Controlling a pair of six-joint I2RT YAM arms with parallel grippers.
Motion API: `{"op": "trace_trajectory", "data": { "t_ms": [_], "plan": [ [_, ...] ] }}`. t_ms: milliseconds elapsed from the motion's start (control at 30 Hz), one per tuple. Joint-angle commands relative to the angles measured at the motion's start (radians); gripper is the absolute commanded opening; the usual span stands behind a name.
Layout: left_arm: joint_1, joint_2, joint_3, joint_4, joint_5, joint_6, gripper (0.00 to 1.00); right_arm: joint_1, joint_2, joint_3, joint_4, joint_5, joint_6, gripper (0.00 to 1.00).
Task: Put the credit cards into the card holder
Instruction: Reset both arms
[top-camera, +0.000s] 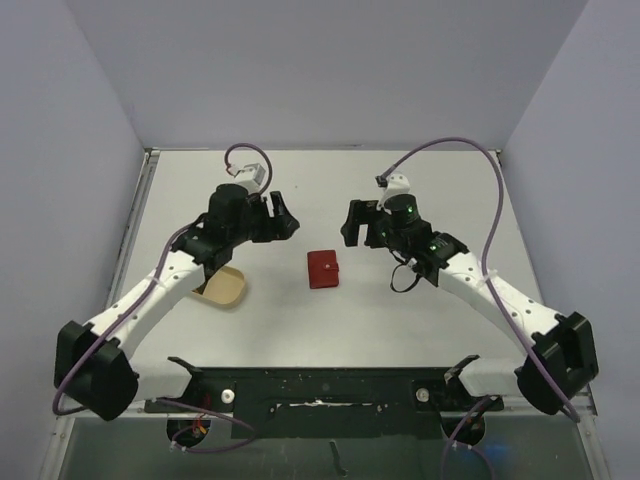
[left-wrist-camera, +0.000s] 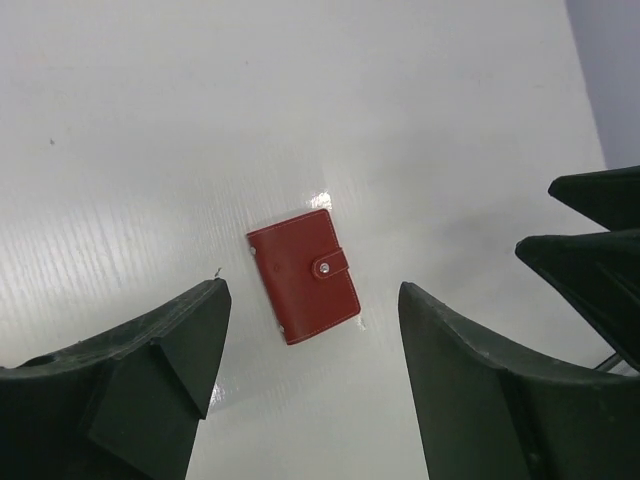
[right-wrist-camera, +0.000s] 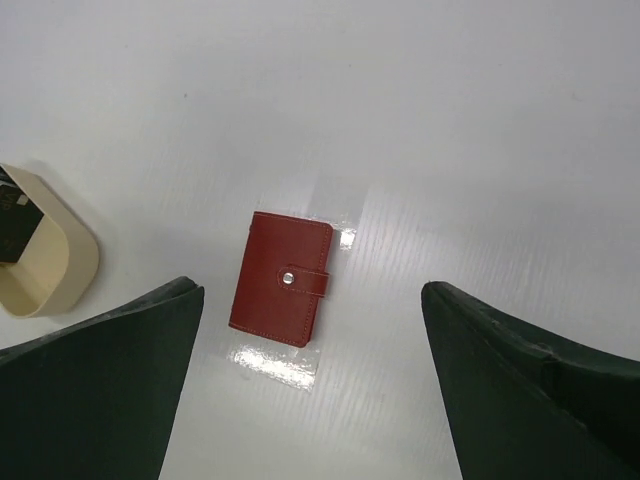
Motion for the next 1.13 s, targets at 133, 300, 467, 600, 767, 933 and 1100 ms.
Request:
{"op": "trace_trajectory", "data": {
  "t_ms": [133, 300, 467, 600, 767, 933, 1100],
  "plan": [
    [0.005, -0.295, -0.002, -0.096, -0.055, 0.051, 0.70, -0.039, -0.272, -0.061, -0.080, 0.123, 0.025, 0.98],
    [0.005, -0.424, -0.085, -0.058, 0.007, 0.018, 0.71, -0.043, -0.382, -0.122, -0.088, 0.141, 0.068, 0.98],
    [0.005, -0.523, -0.182, 0.030, 0.054, 0.004, 0.71, -0.044, -0.434, -0.173, -0.090, 0.136, 0.121, 0.98],
    [0.006, -0.572, -0.251, 0.087, 0.032, -0.028, 0.72, -0.043, -0.461, -0.210, -0.063, 0.125, 0.149, 0.97],
    [0.006, -0.582, -0.288, 0.110, 0.015, -0.053, 0.72, -0.044, -0.479, -0.234, -0.046, 0.118, 0.163, 0.98],
    [0.006, -0.576, -0.280, 0.101, 0.002, -0.061, 0.72, -0.043, -0.484, -0.239, -0.046, 0.113, 0.164, 0.98],
    [0.006, -0.593, -0.286, 0.106, -0.018, -0.060, 0.72, -0.043, -0.487, -0.244, -0.039, 0.107, 0.168, 0.98]
  ]
}}
